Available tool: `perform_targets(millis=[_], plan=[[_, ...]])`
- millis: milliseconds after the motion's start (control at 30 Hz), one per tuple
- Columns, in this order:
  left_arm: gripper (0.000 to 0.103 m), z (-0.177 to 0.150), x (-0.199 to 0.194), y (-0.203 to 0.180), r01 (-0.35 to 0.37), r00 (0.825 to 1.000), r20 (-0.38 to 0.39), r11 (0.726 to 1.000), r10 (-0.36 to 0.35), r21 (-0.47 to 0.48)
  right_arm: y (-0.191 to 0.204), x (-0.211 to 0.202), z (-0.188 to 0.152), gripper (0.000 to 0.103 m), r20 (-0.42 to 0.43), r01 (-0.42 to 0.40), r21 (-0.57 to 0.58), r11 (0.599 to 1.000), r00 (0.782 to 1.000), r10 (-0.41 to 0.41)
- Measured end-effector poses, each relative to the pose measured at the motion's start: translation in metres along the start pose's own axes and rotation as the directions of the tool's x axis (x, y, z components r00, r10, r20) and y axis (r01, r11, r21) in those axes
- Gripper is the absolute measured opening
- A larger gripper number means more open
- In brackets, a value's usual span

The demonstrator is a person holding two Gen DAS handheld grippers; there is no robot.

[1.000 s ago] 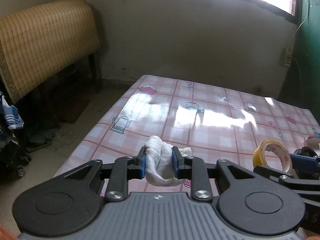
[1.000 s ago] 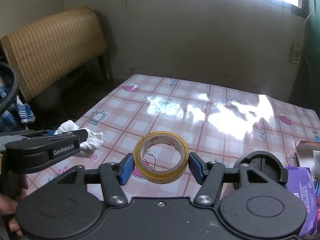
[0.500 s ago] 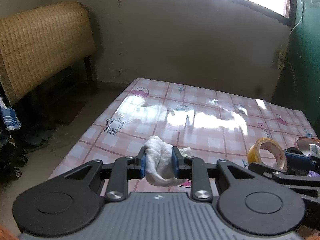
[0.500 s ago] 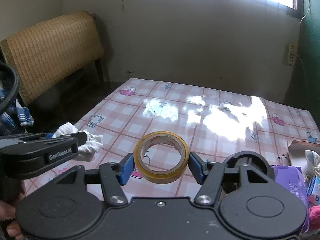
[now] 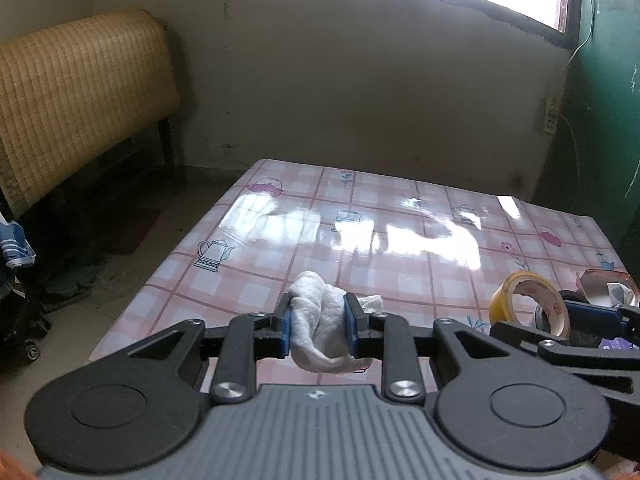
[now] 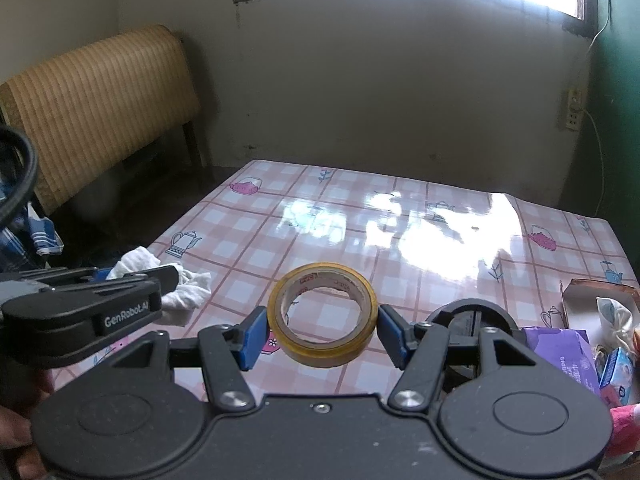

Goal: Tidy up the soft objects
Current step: 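Carry the white cloth with the left tool while the right tool carries the tape roll toward the tray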

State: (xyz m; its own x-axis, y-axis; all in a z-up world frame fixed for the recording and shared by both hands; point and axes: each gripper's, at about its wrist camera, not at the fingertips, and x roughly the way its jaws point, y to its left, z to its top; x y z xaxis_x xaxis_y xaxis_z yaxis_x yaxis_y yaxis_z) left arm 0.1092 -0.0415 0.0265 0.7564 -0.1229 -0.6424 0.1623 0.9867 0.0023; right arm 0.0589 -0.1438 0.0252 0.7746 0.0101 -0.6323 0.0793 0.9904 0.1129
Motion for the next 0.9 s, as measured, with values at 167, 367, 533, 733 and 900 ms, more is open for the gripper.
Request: perform_targets(millis=[167, 367, 533, 733, 900], plan=[[0.027, 0.0, -0.001, -0.002, 0.012, 1.0, 0.001, 1.0, -0.012, 0.008, -0.003, -0.004, 0.0, 0.071, 0.007, 0.003, 0.013, 1.0, 1.0, -0.003], [0.027, -0.001, -0.004, -0.009, 0.027, 1.0, 0.001, 0.999, -0.027, 0.02, -0.008, -0.01, -0.002, 0.071, 0.01, 0.008, 0.025, 1.0, 1.0, -0.008], [0.027, -0.003, -0.007, -0.016, 0.04, 0.999, 0.004, 0.999, -0.04, 0.029, -0.015, -0.015, -0.003, 0.071, 0.015, 0.015, 0.038, 0.999, 1.0, -0.015], [0.027, -0.004, -0.007, -0.021, 0.051, 0.999, 0.004, 0.998, -0.052, 0.038, -0.02, -0.018, -0.004, 0.071, 0.02, 0.018, 0.048, 0.999, 1.0, -0.019], [0.027, -0.004, -0.008, -0.027, 0.057, 0.998, 0.006, 0.997, -0.057, 0.044, -0.025, -0.02, -0.004, 0.071, 0.025, 0.025, 0.056, 0.998, 0.999, -0.026]])
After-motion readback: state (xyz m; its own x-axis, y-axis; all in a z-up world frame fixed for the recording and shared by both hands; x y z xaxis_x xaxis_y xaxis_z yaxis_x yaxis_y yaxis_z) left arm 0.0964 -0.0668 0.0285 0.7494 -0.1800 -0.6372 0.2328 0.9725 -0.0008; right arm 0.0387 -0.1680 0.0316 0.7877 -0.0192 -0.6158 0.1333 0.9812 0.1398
